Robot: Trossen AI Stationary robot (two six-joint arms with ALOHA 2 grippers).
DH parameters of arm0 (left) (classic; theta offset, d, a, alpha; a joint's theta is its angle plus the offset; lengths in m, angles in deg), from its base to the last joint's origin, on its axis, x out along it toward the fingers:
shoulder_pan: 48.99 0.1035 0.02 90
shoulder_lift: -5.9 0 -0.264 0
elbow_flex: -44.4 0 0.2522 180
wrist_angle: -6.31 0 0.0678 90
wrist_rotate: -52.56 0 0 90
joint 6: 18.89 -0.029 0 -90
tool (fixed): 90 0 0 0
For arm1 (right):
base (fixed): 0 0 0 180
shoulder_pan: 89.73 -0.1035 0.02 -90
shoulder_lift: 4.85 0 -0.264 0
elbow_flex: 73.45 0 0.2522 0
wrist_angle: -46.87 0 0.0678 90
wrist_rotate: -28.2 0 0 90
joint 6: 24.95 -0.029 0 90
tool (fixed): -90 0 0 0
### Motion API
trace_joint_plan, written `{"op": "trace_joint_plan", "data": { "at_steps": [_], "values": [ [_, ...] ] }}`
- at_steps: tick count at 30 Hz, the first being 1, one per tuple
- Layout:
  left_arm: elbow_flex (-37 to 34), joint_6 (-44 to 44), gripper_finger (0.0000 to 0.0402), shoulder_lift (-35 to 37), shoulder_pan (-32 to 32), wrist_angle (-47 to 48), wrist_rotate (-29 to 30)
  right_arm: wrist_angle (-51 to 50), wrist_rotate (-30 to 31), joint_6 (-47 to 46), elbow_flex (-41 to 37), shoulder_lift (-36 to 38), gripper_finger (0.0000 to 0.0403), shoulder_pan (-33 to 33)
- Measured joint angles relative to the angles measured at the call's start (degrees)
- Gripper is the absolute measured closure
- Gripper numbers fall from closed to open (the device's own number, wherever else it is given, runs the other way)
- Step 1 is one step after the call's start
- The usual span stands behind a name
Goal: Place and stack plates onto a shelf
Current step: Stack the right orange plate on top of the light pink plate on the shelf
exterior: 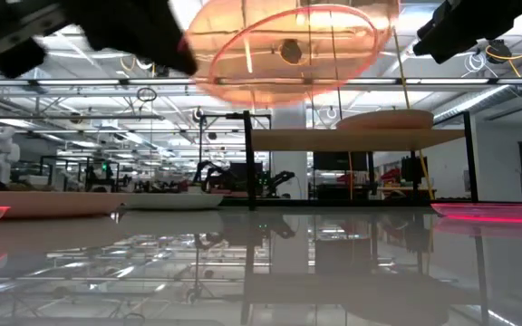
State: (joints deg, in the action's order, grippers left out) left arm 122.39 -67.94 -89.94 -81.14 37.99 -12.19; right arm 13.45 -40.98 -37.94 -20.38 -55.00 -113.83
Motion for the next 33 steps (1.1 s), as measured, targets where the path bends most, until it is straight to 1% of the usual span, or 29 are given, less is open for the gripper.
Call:
{"op": "trace_joint_plan", "data": {
  "at_steps": [5, 10, 17, 22, 25, 28, 33],
  "values": [
    [0.4, -5.29, 0.0394, 4.1, 4.31, 0.33, 1.15, -2.64, -0.05, -2.14, 0.04, 0.0, 0.0392, -0.02],
    [2.36, -11.79, 0.0394, 5.94, 9.62, 0.47, 2.31, -6.73, -0.09, -5.81, 0.04, 0.0, 0.0392, 0.0],
    [7.99, -20.09, 0.0394, 5.95, 17.47, 0.61, 2.35, -8.82, -0.18, -7.35, 0.04, 0.0, 0.0392, -0.01],
    [12.8, -23.56, 0.0394, 5.95, 24.02, 0.77, 2.35, -9.43, -1.63, -7.39, 0.04, 0.0, 0.0392, -0.02],
    [15.89, -26.0, 0.0394, 5.95, 27.86, 0.77, 0.11, -9.42, -1.62, -7.41, 0.04, 0.0, 0.0392, 0.0],
    [18.56, -26.52, 0.0394, 5.95, 31.88, 0.37, -3.05, -9.44, -1.64, -7.39, 0.04, 0.0, 0.0392, 0.0],
    [19.74, -26.58, 0.0394, 5.95, 38.04, -3.1, -6.62, -9.91, -1.86, -7.39, 0.04, 0.0, 0.0392, 0.0]
  ]
}}
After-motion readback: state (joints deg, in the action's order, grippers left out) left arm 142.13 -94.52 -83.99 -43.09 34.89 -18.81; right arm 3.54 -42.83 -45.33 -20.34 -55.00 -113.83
